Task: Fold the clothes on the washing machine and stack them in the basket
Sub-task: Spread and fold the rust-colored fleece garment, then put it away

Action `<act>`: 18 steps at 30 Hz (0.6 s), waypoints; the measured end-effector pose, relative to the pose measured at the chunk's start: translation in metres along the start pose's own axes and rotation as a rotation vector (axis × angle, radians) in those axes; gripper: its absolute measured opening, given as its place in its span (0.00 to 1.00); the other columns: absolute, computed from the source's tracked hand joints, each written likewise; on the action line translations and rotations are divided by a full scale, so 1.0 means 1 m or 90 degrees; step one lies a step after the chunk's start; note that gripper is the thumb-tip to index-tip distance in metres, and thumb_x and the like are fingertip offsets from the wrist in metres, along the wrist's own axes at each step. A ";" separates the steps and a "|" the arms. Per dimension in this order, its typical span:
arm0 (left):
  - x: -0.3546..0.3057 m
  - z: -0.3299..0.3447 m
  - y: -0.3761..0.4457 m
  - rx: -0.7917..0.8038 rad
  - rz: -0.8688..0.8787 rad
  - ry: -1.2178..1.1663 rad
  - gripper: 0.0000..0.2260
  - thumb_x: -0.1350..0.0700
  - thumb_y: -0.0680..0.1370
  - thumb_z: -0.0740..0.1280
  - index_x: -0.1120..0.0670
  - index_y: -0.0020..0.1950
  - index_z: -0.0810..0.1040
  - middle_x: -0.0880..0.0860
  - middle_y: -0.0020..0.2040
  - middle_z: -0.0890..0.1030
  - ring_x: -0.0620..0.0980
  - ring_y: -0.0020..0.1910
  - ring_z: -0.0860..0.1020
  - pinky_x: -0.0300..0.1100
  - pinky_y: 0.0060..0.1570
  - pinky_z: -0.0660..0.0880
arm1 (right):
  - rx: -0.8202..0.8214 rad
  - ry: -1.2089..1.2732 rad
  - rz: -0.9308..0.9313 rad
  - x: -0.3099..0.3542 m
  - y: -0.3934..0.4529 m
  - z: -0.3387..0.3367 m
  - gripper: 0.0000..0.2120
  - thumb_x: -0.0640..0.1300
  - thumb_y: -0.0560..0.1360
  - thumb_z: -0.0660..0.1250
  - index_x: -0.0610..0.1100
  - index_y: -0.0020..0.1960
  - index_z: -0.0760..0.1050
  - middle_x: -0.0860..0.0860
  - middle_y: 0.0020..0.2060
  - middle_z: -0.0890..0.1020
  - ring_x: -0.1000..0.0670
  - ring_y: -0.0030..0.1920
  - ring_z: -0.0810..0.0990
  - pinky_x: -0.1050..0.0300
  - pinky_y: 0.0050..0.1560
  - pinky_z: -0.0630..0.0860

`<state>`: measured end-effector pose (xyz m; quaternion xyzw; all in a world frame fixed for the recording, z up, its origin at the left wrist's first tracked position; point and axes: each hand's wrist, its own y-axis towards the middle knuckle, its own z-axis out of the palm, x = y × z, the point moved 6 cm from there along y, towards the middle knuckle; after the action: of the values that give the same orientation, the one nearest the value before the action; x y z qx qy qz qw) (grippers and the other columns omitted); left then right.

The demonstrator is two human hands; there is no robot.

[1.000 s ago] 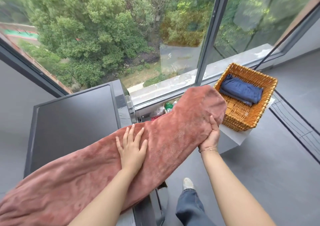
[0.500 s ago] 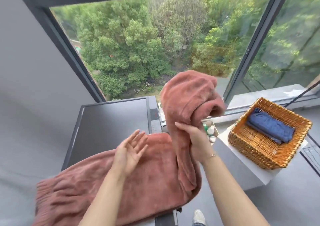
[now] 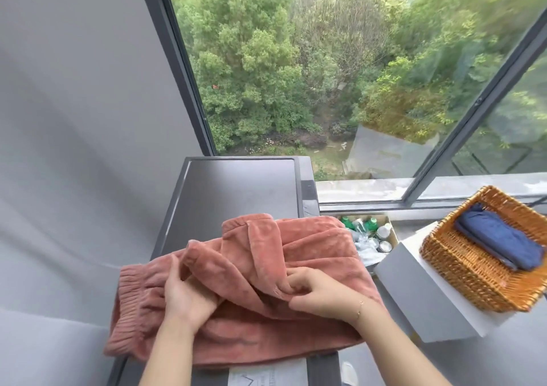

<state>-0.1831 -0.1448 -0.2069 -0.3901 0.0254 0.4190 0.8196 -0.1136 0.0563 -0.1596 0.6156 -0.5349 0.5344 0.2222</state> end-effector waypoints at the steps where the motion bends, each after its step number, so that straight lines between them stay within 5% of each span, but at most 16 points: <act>1: -0.003 0.000 0.002 0.003 0.005 -0.002 0.33 0.41 0.58 0.78 0.54 0.60 0.80 0.57 0.57 0.82 0.56 0.56 0.81 0.51 0.66 0.67 | -0.023 0.050 0.009 0.002 -0.001 0.002 0.05 0.39 0.69 0.63 0.38 0.36 0.69 0.49 0.43 0.77 0.55 0.41 0.74 0.54 0.43 0.70; 4: -0.008 0.002 0.006 -0.026 0.016 0.101 0.08 0.59 0.71 0.65 0.55 0.49 0.79 0.54 0.40 0.80 0.50 0.40 0.80 0.40 0.49 0.74 | -0.128 0.177 0.077 0.001 0.005 0.007 0.16 0.53 0.73 0.70 0.48 0.58 0.77 0.55 0.53 0.83 0.60 0.53 0.79 0.62 0.57 0.75; 7: -0.010 0.002 0.010 -0.063 0.038 0.242 0.10 0.69 0.65 0.53 0.58 0.31 0.71 0.54 0.26 0.67 0.49 0.24 0.67 0.39 0.24 0.65 | -0.187 0.187 0.207 -0.006 0.017 0.009 0.22 0.58 0.71 0.72 0.49 0.60 0.74 0.58 0.52 0.81 0.62 0.52 0.78 0.67 0.52 0.74; 10: -0.017 -0.007 0.005 -0.128 0.078 0.208 0.12 0.64 0.75 0.54 0.59 0.35 0.75 0.56 0.28 0.74 0.51 0.25 0.74 0.37 0.27 0.71 | -0.213 0.238 0.232 -0.002 0.032 0.005 0.12 0.49 0.73 0.72 0.43 0.52 0.79 0.52 0.45 0.83 0.58 0.44 0.80 0.68 0.45 0.75; 13: -0.024 -0.019 -0.001 -0.146 0.070 0.096 0.14 0.50 0.79 0.59 0.55 0.44 0.82 0.54 0.38 0.83 0.52 0.34 0.82 0.43 0.38 0.80 | -0.369 0.350 0.204 0.004 0.032 -0.020 0.05 0.38 0.75 0.67 0.37 0.48 0.79 0.47 0.37 0.82 0.55 0.35 0.80 0.65 0.40 0.74; 18: -0.035 -0.028 -0.004 -0.114 -0.007 0.106 0.24 0.35 0.73 0.65 0.53 0.56 0.81 0.56 0.51 0.81 0.56 0.48 0.81 0.50 0.56 0.75 | -0.598 0.422 0.067 0.024 -0.002 -0.090 0.06 0.35 0.75 0.66 0.42 0.47 0.80 0.46 0.42 0.83 0.49 0.48 0.81 0.58 0.54 0.76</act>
<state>-0.1950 -0.1877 -0.2116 -0.4950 0.0542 0.3814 0.7788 -0.1527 0.1233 -0.1081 0.2232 -0.6465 0.4140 0.6007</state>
